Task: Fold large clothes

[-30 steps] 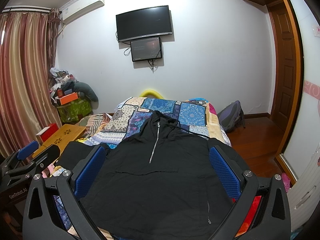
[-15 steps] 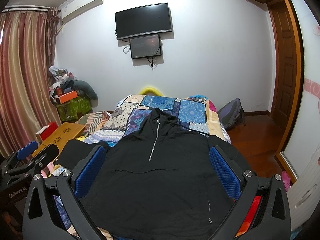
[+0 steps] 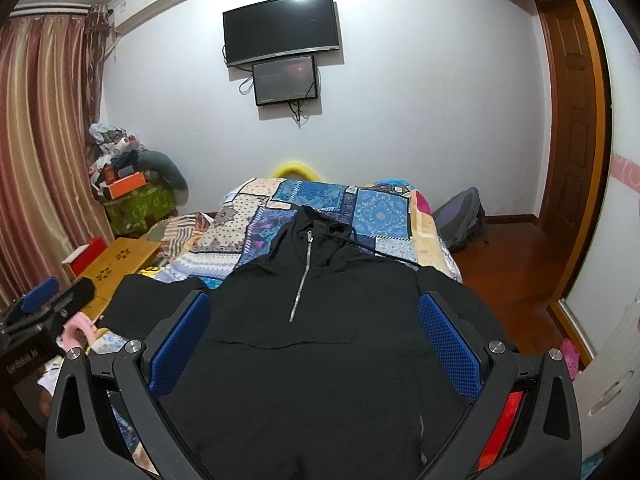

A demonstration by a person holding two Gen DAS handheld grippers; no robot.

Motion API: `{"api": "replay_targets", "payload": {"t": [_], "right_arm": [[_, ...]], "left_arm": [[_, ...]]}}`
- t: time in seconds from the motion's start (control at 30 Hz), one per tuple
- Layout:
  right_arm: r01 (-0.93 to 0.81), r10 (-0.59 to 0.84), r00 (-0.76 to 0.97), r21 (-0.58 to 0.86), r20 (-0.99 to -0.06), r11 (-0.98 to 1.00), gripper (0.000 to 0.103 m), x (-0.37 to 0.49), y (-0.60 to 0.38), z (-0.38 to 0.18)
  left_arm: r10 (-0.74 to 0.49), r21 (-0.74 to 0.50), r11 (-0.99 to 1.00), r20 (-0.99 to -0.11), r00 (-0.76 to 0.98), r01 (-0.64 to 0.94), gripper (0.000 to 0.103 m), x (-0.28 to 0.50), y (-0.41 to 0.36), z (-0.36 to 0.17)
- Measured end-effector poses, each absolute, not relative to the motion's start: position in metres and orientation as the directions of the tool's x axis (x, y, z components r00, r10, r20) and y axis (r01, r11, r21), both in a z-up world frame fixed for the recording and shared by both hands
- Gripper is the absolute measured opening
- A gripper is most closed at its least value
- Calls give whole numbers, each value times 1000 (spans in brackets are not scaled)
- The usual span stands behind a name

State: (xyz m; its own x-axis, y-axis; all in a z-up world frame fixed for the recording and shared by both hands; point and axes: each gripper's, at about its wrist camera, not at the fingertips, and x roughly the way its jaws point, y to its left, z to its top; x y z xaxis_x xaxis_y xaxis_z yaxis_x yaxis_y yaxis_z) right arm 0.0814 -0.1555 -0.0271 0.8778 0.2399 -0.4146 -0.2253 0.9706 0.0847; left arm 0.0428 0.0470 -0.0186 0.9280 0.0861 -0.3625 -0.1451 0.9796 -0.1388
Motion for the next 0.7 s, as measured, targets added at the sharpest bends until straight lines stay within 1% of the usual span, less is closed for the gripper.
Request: {"api": "replay_targets", "payload": {"t": [0.1, 0.2, 0.23, 0.27, 0.3, 0.37, 0.5, 0.57, 0.7], "right_arm": [[-214, 222, 879, 67, -423, 975, 103, 93, -154, -30], [-197, 200, 880, 51, -430, 979, 103, 107, -153, -34], [-191, 192, 880, 46, -435, 980, 103, 113, -153, -36], [-190, 189, 878, 42, -441, 981, 103, 118, -153, -38], [-191, 187, 875, 36, -447, 981, 103, 123, -152, -40], [-183, 169, 871, 14, -460, 983, 103, 135, -149, -44], [-176, 141, 858, -25, -494, 984, 103, 156, -144, -55], [-178, 141, 844, -23, -517, 984, 103, 168, -142, -61], [-183, 152, 803, 3, -577, 983, 103, 192, -139, -76]], "left_arm": [[139, -146, 967, -384, 913, -208, 103, 59, 68, -26], [206, -137, 951, -385, 899, -277, 103, 73, 94, -33], [220, -143, 943, -404, 888, -299, 103, 79, 101, -38], [241, -139, 936, -414, 878, -322, 103, 85, 111, -42], [272, -107, 933, -414, 869, -344, 103, 88, 120, -44], [330, -80, 912, -440, 835, -402, 103, 100, 143, -55], [364, -93, 878, -509, 780, -470, 103, 122, 186, -85], [398, -76, 852, -552, 733, -519, 103, 130, 211, -101], [481, 2, 796, -610, 630, -605, 103, 143, 265, -126]]}}
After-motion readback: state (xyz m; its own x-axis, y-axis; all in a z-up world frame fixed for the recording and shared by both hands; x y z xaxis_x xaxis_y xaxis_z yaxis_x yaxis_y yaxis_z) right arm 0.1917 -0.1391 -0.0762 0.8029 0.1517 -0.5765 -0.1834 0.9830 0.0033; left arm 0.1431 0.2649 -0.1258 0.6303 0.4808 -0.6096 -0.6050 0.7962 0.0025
